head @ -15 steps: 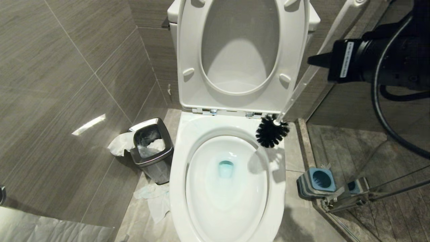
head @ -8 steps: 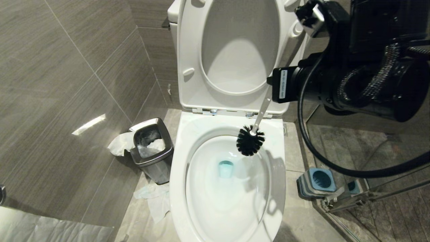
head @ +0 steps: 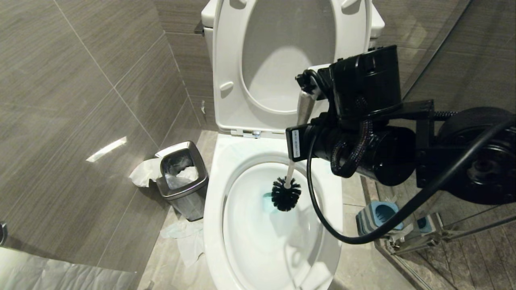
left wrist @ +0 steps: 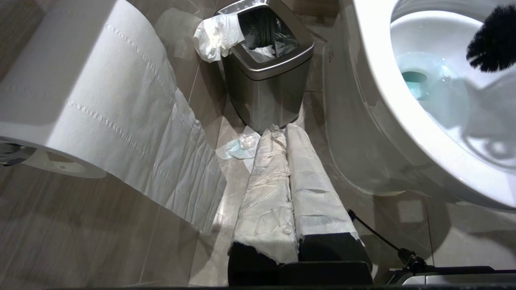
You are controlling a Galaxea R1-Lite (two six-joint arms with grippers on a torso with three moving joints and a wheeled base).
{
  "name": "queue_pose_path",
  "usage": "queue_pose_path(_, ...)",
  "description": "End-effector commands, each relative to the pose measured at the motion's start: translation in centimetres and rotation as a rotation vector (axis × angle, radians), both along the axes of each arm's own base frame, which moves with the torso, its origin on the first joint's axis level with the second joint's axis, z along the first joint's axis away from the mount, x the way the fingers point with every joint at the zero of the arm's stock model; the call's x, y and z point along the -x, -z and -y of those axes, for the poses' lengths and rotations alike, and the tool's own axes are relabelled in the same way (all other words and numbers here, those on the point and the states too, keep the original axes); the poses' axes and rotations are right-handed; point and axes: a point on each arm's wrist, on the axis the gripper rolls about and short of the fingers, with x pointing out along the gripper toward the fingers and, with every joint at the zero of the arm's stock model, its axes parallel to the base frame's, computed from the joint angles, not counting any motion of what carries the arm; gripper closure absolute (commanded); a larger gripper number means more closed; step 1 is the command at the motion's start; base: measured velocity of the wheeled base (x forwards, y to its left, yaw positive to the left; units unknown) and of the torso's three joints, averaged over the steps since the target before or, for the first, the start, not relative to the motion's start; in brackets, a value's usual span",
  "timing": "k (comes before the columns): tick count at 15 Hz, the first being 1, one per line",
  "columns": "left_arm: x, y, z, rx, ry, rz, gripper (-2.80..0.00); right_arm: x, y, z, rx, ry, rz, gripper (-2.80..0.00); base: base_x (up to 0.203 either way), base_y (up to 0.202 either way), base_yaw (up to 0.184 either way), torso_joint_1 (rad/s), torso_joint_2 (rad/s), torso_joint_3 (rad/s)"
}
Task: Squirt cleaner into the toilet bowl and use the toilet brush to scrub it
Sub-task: Scrub the toilet bowl
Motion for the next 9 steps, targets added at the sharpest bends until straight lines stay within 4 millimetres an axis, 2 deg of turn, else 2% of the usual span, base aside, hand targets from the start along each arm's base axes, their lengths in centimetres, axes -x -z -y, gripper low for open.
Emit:
queue_pose_path(1,0.0,0.1,0.0,0.000,0.001,-0.003,0.00,0.0,1.2,-0.6,0.017,0.004,-0.026,0.00,0.000,0.000,0.000,0.000,0.00,0.000)
queue_pose_path(5,0.0,0.1,0.0,0.000,0.000,-0.003,0.00,0.3,2.2,-1.0,0.001,0.033,-0.022,0.00,0.000,0.000,0.000,0.000,0.00,0.000)
queue_pose_path(9,0.0,0.1,0.0,0.000,0.000,-0.003,0.00,0.9,1.1,-0.7,-0.030,0.024,0.000,0.00,0.000,0.000,0.000,0.000,0.00,0.000)
